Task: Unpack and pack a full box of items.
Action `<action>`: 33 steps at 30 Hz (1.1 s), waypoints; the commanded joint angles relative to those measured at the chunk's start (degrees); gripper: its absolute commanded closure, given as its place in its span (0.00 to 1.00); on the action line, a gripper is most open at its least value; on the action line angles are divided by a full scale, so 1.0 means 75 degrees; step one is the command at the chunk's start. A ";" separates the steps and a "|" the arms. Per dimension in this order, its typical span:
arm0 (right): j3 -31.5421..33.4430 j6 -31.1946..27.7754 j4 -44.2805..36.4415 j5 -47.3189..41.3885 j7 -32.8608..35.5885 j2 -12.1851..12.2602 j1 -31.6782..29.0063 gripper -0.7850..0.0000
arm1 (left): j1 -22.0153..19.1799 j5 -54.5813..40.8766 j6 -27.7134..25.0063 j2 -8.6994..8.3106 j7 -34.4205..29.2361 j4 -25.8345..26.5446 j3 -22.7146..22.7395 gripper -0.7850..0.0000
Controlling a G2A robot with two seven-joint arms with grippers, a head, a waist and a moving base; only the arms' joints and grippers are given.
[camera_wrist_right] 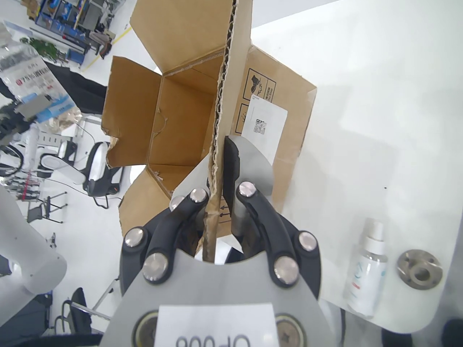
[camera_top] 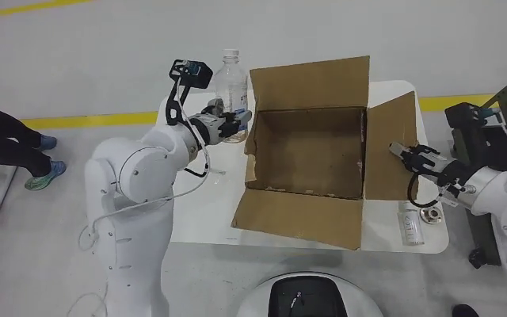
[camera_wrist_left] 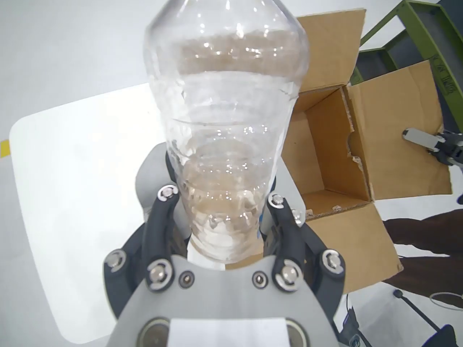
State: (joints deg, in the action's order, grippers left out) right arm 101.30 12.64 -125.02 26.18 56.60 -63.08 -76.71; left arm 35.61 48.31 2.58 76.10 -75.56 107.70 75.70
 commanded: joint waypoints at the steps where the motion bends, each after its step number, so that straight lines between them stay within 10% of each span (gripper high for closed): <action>1: -0.0036 -0.0047 -0.0020 0.0077 0.0140 0.0026 0.0034 1.00 | -0.0109 -0.0493 -0.0062 0.0012 -0.0180 -0.0022 -0.0140 1.00; 18: -0.0067 0.0275 -0.0033 -0.0071 0.0675 0.0183 0.0301 1.00 | -0.0454 -0.1370 0.0527 0.0132 -0.0687 -0.2081 -0.1977 1.00; 33: -0.0213 0.0123 0.0223 -0.0139 0.0693 0.0300 0.0347 1.00 | -0.0368 -0.0446 0.0946 -0.0078 -0.0597 -0.2843 -0.1570 1.00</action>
State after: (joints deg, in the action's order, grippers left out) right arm 99.88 13.92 -123.67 25.70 61.92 -60.85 -74.19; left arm 32.73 45.62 9.85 75.54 -80.09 86.30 63.79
